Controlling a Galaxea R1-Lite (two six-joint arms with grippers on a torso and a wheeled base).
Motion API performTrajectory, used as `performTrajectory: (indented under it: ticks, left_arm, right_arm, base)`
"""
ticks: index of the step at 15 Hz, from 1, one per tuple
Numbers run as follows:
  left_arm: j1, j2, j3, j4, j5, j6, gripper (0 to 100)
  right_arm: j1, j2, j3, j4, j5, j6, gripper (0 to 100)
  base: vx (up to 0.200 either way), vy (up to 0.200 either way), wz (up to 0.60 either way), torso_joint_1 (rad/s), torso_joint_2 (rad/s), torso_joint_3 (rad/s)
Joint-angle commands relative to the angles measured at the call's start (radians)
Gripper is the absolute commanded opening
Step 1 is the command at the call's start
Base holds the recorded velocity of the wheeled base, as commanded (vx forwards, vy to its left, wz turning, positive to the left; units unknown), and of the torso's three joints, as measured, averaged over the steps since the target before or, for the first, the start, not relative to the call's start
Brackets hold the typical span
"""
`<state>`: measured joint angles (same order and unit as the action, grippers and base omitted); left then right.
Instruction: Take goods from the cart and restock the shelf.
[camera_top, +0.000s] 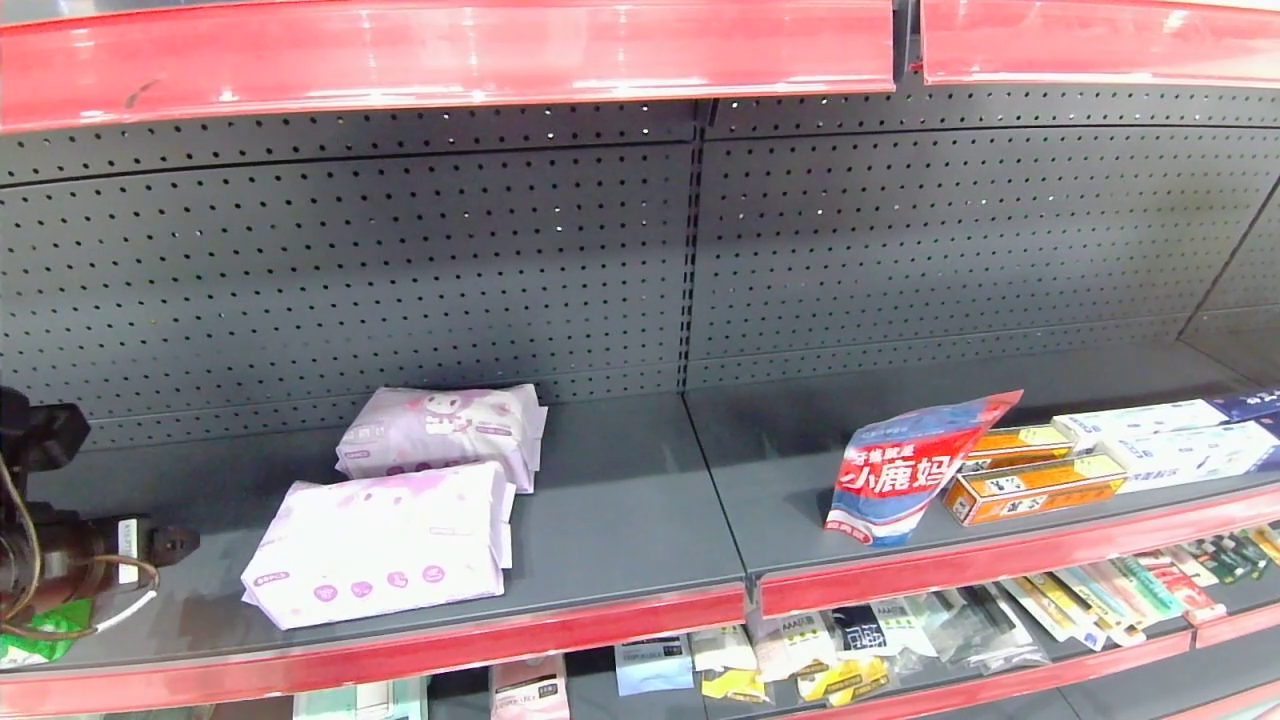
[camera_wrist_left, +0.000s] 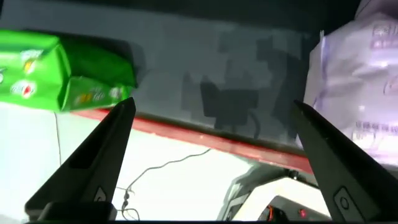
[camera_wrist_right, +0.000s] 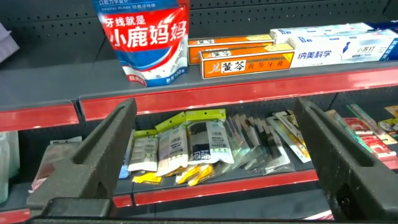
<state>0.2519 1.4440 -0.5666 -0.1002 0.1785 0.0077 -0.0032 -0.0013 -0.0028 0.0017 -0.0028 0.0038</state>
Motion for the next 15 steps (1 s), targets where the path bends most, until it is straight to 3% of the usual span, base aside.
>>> performTrajectory:
  ticks: [1,15]
  left_arm:
    - [-0.011,0.068,-0.007,-0.032,-0.001,0.000,100]
    - [-0.094,0.187,-0.052,-0.082,-0.002,0.000,100]
  right_arm:
    - [0.000,0.001,0.000,0.000,0.000,0.001,100]
    - [0.000,0.001,0.000,0.000,0.000,0.001,100]
  base:
    - [0.000,0.000,0.00,0.000,0.00,0.000]
    - [0.000,0.000,0.00,0.000,0.00,0.000]
